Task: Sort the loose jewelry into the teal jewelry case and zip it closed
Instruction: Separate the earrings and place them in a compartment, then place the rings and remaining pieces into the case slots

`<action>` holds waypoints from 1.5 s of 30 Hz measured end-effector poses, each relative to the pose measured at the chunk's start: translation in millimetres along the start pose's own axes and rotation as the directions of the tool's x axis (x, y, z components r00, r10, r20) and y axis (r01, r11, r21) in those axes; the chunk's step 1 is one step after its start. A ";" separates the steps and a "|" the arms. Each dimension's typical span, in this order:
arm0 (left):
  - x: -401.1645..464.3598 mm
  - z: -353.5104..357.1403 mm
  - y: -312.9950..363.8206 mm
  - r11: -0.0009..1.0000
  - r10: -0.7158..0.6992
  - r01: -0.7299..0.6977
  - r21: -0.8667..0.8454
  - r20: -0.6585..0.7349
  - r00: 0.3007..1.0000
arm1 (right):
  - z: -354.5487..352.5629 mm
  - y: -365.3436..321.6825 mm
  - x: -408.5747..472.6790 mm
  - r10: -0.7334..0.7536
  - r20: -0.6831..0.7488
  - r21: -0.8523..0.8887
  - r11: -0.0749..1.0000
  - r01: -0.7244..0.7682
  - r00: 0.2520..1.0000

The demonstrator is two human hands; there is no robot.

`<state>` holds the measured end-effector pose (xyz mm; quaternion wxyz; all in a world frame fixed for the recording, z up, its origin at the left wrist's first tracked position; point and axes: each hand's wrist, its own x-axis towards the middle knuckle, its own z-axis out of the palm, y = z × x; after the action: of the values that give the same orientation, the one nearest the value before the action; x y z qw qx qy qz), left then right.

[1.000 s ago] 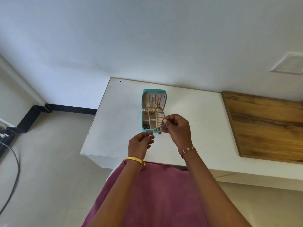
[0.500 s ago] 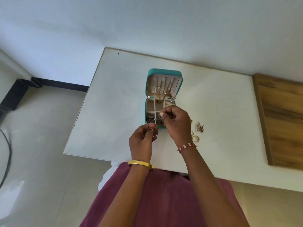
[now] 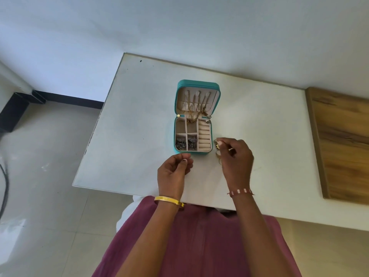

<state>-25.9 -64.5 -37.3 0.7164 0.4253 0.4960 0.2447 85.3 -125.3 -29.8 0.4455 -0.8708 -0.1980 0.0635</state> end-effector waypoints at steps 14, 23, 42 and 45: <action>-9.6 32.2 -19.1 0.996 -0.032 0.019 0.088 0.153 0.988 | -2.3 34.9 14.1 -0.107 0.091 -0.404 0.905 0.135 0.990; -7.7 29.8 -21.8 0.994 -0.014 -0.007 0.106 0.190 0.982 | -6.8 39.2 16.4 -0.128 0.025 -0.296 0.946 0.130 0.991; -12.9 23.3 -21.4 0.990 -0.022 -0.011 0.137 0.230 0.973 | -27.5 24.2 1.6 0.080 -0.028 0.082 0.994 -0.078 0.996; -11.4 22.6 -21.6 0.994 -0.022 -0.001 0.109 0.213 0.977 | -27.1 12.4 -13.2 0.186 0.002 0.260 0.949 -0.180 0.983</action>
<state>-11.2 -92.7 -46.7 0.7425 0.4849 0.4310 0.1666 84.6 -157.4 -24.4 0.5496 -0.8205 -0.1013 0.1200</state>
